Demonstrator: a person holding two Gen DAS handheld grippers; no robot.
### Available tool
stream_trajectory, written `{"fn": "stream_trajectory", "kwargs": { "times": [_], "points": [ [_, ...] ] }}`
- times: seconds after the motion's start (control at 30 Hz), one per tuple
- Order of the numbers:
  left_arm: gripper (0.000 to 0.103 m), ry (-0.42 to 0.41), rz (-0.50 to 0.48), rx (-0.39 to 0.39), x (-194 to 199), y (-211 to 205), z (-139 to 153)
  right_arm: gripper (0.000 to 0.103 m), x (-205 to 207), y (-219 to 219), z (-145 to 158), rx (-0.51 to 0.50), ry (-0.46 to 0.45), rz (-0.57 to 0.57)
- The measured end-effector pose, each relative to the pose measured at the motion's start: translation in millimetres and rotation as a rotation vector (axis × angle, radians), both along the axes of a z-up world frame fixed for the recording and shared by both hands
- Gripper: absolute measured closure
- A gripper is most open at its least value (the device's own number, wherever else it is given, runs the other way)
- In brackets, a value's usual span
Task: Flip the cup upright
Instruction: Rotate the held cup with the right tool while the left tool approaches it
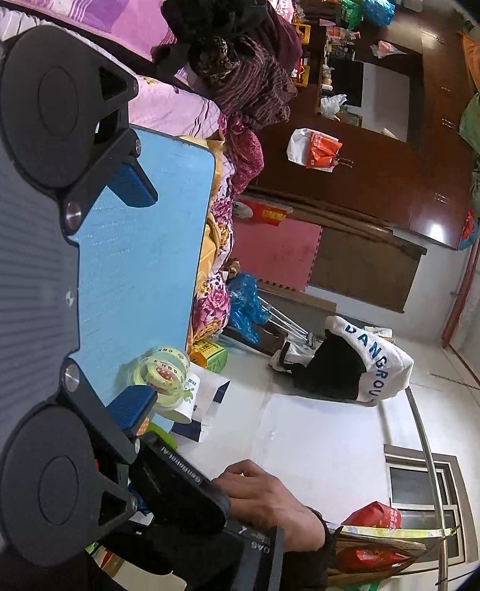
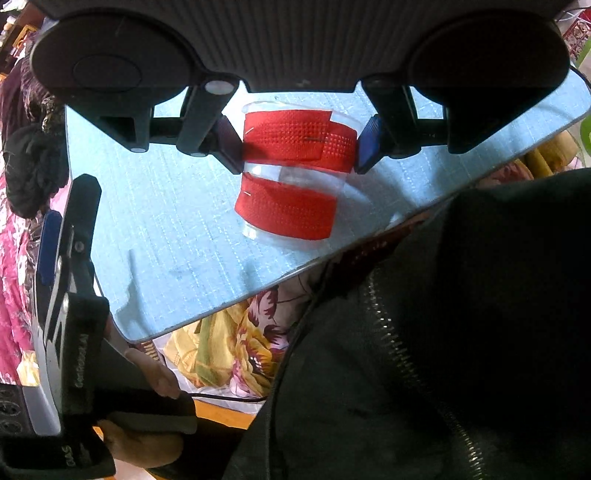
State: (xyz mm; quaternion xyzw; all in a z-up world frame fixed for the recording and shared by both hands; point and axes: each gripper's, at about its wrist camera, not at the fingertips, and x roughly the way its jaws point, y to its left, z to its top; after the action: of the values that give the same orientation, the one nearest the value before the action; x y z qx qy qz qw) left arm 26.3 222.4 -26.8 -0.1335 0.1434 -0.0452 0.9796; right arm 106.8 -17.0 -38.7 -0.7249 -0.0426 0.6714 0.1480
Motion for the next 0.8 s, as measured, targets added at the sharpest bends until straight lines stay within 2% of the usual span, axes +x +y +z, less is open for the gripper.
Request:
{"fn": "stream_trajectory", "kwargs": {
  "times": [0.2,0.57,0.8],
  "points": [
    [0.000,0.001,-0.022,0.059,-5.6,-9.7,4.7,0.037,3.8,0.7,3.8,0.011,-0.001,-0.016],
    [0.000,-0.008,-0.035,0.059,-6.0,-10.8,5.0,0.037,10.8,8.1,-1.2,-0.005,-0.029,-0.001],
    [0.000,0.008,-0.064,0.093,-3.9,-22.1,10.1,0.036,13.1,17.5,-7.7,-0.008,-0.027,-0.029]
  ]
}}
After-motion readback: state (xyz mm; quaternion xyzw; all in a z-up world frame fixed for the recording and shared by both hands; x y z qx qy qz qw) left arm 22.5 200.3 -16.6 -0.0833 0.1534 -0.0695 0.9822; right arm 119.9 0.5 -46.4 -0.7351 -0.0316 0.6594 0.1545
